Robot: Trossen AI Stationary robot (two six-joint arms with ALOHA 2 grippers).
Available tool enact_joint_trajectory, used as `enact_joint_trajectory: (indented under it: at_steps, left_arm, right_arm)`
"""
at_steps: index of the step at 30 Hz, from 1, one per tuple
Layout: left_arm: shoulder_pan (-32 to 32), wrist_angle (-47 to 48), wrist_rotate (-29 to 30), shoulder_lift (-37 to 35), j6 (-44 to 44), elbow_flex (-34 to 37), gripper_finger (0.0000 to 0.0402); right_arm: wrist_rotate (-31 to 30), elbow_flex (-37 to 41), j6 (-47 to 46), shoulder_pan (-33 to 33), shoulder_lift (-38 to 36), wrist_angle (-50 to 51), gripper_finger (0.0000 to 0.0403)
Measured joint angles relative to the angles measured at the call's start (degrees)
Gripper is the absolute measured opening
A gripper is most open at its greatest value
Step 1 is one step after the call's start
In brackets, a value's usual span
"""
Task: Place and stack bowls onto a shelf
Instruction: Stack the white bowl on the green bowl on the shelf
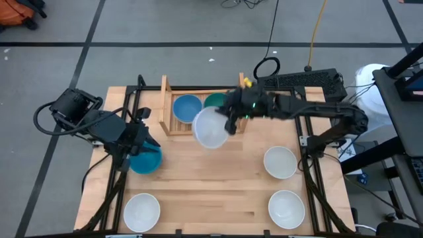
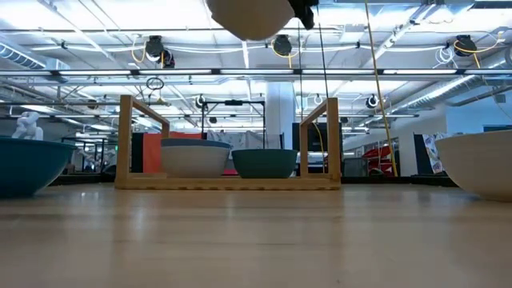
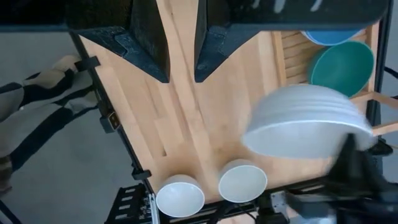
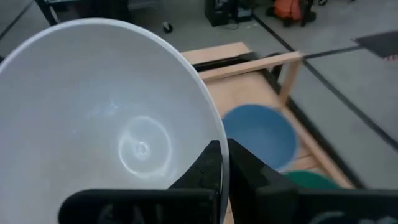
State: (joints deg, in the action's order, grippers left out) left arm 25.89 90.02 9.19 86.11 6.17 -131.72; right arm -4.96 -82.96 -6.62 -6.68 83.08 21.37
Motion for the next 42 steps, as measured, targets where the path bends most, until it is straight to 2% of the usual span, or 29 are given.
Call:
enact_joint_trajectory:
  at_steps: [6,19,26,33,38,42]
  left_arm:
    - [-1.55,0.00,3.69,0.00,0.24,0.00,0.0079]
    - [-7.40,0.00,5.90,0.00,5.49,0.00,0.0079]
    - [-10.54,0.00,6.38,0.00,6.04,0.00,0.0079]
    - [-13.02,0.00,6.38,0.00,6.17,0.00,0.0079]
    - [-13.72,0.00,6.37,0.00,6.36,0.00,0.0079]
    - [-13.73,0.00,6.36,0.00,6.37,0.00,0.0079]
  right_arm:
    - [9.35,-0.02,6.76,-10.53,0.22,-0.26,0.0000]
    - [21.48,-0.04,14.84,-27.52,6.04,-4.40,0.0000]
    - [24.42,-0.07,15.75,-31.19,12.93,-4.76,0.0000]
    - [24.70,-0.07,16.80,-31.25,18.18,-4.60,0.0000]
    - [24.13,-0.07,17.32,-31.27,20.63,-3.99,0.0000]
    - [21.26,-0.07,18.34,-31.25,21.67,-2.54,0.0000]
